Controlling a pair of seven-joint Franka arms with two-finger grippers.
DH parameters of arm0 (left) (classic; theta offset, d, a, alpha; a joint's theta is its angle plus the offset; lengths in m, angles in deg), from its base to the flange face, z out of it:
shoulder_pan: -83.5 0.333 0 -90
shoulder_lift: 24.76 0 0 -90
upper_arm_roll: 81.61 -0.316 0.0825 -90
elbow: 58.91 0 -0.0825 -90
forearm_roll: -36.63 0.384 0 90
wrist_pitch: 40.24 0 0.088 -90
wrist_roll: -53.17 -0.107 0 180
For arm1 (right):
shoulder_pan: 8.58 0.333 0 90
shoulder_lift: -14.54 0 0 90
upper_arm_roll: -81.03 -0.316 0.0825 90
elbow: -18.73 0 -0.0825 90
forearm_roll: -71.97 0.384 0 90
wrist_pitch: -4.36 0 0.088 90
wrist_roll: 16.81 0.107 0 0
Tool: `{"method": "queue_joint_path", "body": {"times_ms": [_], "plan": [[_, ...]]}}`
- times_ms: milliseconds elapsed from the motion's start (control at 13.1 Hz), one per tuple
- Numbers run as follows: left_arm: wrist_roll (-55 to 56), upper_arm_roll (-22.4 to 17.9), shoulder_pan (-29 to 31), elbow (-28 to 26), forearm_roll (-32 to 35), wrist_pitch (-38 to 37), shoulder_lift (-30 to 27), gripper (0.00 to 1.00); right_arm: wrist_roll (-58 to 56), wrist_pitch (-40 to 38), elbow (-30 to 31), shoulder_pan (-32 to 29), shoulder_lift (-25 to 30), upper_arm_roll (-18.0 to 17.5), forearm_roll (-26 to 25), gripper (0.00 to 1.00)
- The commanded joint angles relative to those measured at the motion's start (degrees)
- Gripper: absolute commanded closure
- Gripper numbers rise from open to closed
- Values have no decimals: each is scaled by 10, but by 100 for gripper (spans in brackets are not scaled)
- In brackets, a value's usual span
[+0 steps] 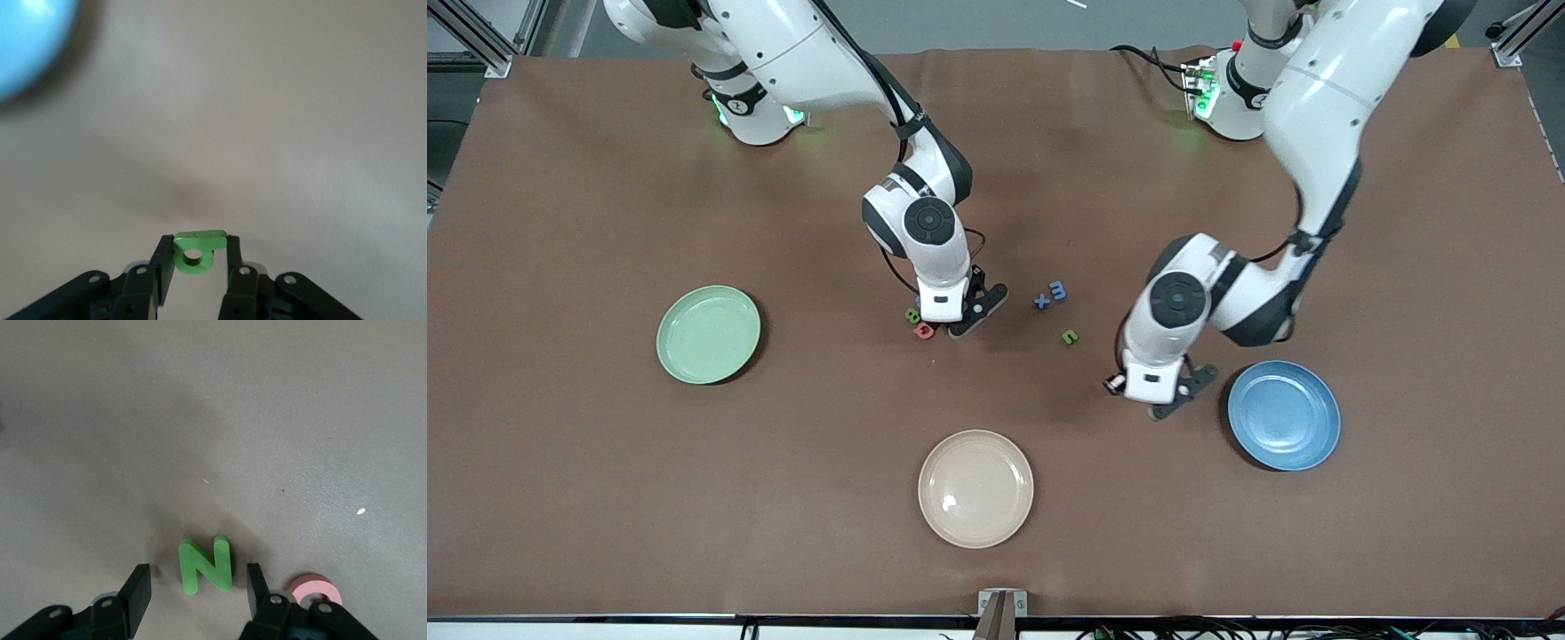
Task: Sort upper and lower case letters into plates
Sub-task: 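Carry the green letter to the blue plate and open the left gripper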
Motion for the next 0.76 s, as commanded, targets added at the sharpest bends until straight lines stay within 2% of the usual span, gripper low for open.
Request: {"method": "queue_joint_path", "body": {"times_ms": [0, 153, 305, 382, 458, 611, 687], "plan": [[-100, 4, 62, -17, 3, -26, -50, 100, -4, 0, -11, -4, -6, -2, -8, 48], [-176, 5, 114, -20, 2, -33, -52, 99, -4, 0, -12, -5, -7, -2, -8, 48], [-192, 4, 145, -25, 1, -34, -35, 93, -4, 0, -12, -5, -8, -1, -8, 59], [-192, 4, 158, -26, 2, -34, -24, 87, -4, 0, -12, -5, -8, -2, -8, 65], [-193, 3, 169, -27, 3, -34, -21, 77, -4, 0, -11, -5, -8, -2, -8, 66], [-180, 3, 178, -28, 4, -34, -17, 7, -3, 1, -12, -5, -12, -2, -8, 62], [-175, 4, 173, -28, 1, -34, -21, 0, -4, 4, -12, -5, -14, -1, -8, 63]]}}
